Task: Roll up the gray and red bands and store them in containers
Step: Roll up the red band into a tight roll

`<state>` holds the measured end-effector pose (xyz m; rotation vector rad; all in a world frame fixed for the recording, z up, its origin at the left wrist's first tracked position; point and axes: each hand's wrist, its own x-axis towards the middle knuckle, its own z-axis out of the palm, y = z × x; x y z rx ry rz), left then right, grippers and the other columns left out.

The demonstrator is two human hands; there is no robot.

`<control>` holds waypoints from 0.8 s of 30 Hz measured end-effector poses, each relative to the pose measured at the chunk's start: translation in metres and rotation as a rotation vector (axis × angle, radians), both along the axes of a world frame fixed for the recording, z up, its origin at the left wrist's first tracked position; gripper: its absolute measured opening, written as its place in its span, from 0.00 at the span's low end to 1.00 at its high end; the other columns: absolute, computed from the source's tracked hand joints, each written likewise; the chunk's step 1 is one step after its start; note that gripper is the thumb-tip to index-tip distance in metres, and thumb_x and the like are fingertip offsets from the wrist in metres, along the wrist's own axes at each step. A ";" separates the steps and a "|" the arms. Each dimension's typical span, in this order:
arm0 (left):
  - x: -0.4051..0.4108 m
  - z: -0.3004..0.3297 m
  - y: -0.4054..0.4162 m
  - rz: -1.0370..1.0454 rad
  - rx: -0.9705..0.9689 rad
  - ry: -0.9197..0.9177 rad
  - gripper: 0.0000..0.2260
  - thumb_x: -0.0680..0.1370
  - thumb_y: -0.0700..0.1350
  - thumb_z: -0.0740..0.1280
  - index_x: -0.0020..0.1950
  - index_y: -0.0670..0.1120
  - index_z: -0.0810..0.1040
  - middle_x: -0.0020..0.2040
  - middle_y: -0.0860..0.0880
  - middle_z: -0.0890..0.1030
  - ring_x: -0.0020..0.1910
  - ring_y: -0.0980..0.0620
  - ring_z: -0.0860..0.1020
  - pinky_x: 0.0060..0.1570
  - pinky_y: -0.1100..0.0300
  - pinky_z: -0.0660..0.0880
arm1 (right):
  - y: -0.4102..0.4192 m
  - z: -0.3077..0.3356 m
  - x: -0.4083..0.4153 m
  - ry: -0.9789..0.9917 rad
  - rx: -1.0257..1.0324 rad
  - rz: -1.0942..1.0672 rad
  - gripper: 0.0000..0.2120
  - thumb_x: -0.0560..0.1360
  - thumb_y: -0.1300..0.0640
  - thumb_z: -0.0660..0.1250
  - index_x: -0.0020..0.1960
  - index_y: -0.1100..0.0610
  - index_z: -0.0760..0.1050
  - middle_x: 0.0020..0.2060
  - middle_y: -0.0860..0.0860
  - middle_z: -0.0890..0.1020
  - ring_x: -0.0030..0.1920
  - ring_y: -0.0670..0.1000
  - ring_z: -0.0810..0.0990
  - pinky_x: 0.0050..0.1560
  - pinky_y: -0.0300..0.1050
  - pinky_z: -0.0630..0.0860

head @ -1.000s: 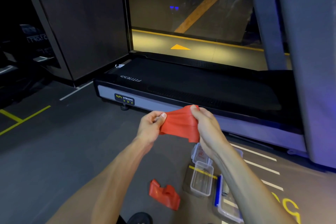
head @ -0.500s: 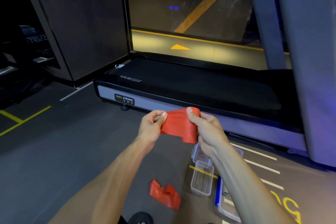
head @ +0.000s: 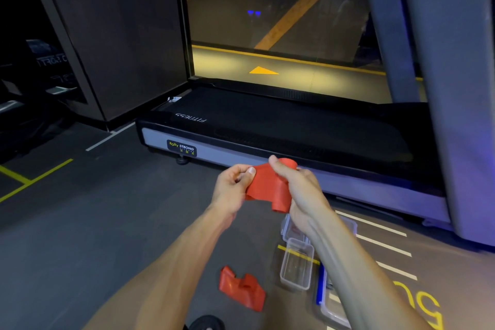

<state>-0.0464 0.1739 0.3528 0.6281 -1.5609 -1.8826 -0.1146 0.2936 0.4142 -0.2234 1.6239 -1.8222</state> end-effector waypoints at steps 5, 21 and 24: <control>-0.004 0.000 0.003 0.010 0.015 0.006 0.07 0.83 0.41 0.65 0.47 0.45 0.81 0.36 0.48 0.81 0.33 0.54 0.77 0.33 0.59 0.76 | 0.005 0.000 -0.004 -0.005 -0.013 -0.064 0.16 0.73 0.57 0.78 0.56 0.62 0.78 0.46 0.58 0.84 0.45 0.56 0.83 0.42 0.51 0.78; -0.017 0.002 0.021 0.046 -0.017 -0.021 0.06 0.83 0.42 0.66 0.49 0.44 0.81 0.39 0.45 0.79 0.37 0.52 0.76 0.36 0.59 0.76 | 0.018 0.005 -0.009 -0.260 -0.109 -0.089 0.13 0.81 0.56 0.68 0.62 0.62 0.74 0.53 0.59 0.83 0.50 0.56 0.84 0.43 0.55 0.80; -0.020 0.002 0.030 0.043 -0.026 -0.039 0.06 0.83 0.43 0.66 0.50 0.44 0.81 0.39 0.47 0.82 0.37 0.55 0.78 0.36 0.60 0.77 | 0.020 0.002 -0.015 -0.314 -0.127 -0.116 0.15 0.82 0.55 0.65 0.65 0.64 0.74 0.57 0.62 0.83 0.56 0.60 0.84 0.46 0.56 0.82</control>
